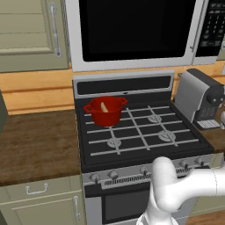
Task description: Put the sweet potato and tomato in the pot. Retrieve the spatula and lightly stir the vegetables in the pot.
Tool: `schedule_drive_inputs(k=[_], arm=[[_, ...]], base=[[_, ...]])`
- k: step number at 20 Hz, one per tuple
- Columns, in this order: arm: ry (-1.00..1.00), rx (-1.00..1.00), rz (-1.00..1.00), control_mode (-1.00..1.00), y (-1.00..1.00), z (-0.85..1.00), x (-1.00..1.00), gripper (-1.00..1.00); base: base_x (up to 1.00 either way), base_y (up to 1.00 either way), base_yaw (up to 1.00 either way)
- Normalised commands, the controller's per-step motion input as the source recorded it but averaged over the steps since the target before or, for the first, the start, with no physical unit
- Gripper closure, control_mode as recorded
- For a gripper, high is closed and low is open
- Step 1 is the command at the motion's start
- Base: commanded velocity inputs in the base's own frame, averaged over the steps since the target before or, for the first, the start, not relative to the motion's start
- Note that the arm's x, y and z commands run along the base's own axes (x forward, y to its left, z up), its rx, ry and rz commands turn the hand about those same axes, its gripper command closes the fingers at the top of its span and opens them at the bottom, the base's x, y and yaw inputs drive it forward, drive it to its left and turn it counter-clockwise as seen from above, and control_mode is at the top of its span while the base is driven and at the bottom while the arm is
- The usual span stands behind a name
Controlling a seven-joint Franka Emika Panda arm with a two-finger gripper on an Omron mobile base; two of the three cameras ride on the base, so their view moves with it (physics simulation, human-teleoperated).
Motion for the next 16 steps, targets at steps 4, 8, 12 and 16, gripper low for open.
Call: schedule_drive_inputs(k=[4,8,12,16], arm=[[0.05,0.0,0.04,-1.0,-0.11,-0.39,0.39,-1.0],[0.07,0.0,0.05,-1.0,-0.01,-0.47,0.21,1.0],[-0.09,0.0,0.06,-1.0,0.27,-0.07,-0.58,1.0],[-0.27,-0.09,0.18,-1.0,1.0,-0.04,-0.99,1.0]], base=[[0.0,0.0,0.0],[0.0,0.0,0.0],[0.0,0.0,0.0],[0.0,0.0,0.0]])
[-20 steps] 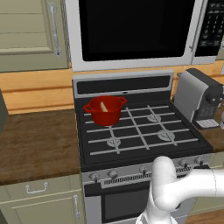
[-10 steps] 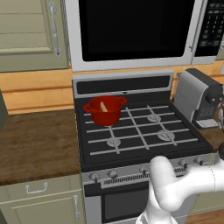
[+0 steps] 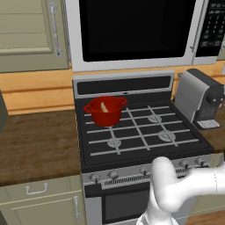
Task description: Put the sweet potato and tomato in the pot. Retrieve the spatula and lightly stir the vegetables in the pot.
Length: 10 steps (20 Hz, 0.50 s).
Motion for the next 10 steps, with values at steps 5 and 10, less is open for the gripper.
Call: schedule_drive_inputs(k=[5,10], arm=[[-0.4,-0.23,0.17,-1.0,1.0,-0.04,-1.0,1.0],[-0.21,-0.1,0.09,-1.0,1.0,0.35,-0.63,1.0]], base=[[0.0,0.0,0.0],[0.0,0.0,0.0]])
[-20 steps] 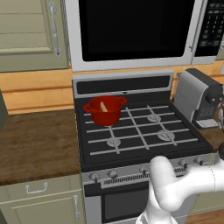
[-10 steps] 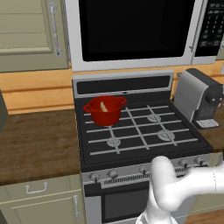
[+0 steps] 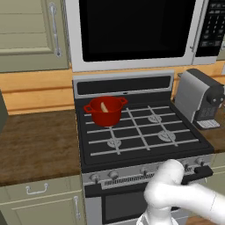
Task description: Put the sweet potato and tomato in the pot. Retrieve the spatula and lightly stir the vegetables in the pot.
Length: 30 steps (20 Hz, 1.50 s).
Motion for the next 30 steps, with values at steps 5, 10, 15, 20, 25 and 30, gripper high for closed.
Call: schedule_drive_inputs(k=[5,10,15,20,25,30], arm=[[0.0,0.0,0.06,-1.0,1.0,0.92,-0.05,1.0],[0.0,0.02,0.04,-1.0,1.0,0.88,0.0,1.0],[0.0,0.04,0.03,-1.0,1.0,0.66,0.0,1.0],[0.0,0.05,0.0,-1.0,1.0,0.1,0.17,1.0],[0.04,0.07,0.0,-1.0,1.0,0.23,0.42,1.0],[0.0,0.12,0.0,-1.0,1.0,0.3,0.29,1.0]], base=[[0.0,0.0,0.0],[0.0,0.0,0.0],[0.0,0.0,0.0],[0.0,0.0,0.0],[0.0,0.0,0.0],[0.0,0.0,0.0]])
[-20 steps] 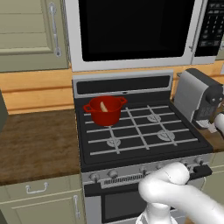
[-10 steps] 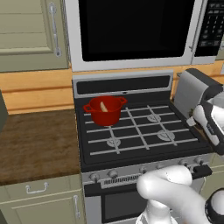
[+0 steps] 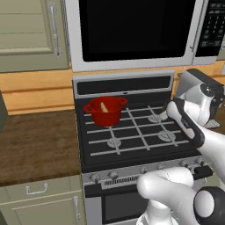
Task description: Put the sweet potato and tomato in the pot. Retrieve the spatula and lightly stir the vegetables in the pot.
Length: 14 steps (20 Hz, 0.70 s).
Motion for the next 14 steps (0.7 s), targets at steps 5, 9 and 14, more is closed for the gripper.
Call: schedule_drive_inputs(k=[5,9,14], arm=[[0.0,0.11,0.0,-1.0,1.0,0.27,0.26,1.0],[0.0,0.07,-0.01,-1.0,1.0,0.11,0.29,1.0],[0.0,0.02,-0.03,-1.0,0.88,0.0,0.26,1.0]], base=[[0.0,0.0,0.0],[0.0,0.0,0.0],[0.0,0.0,0.0]])
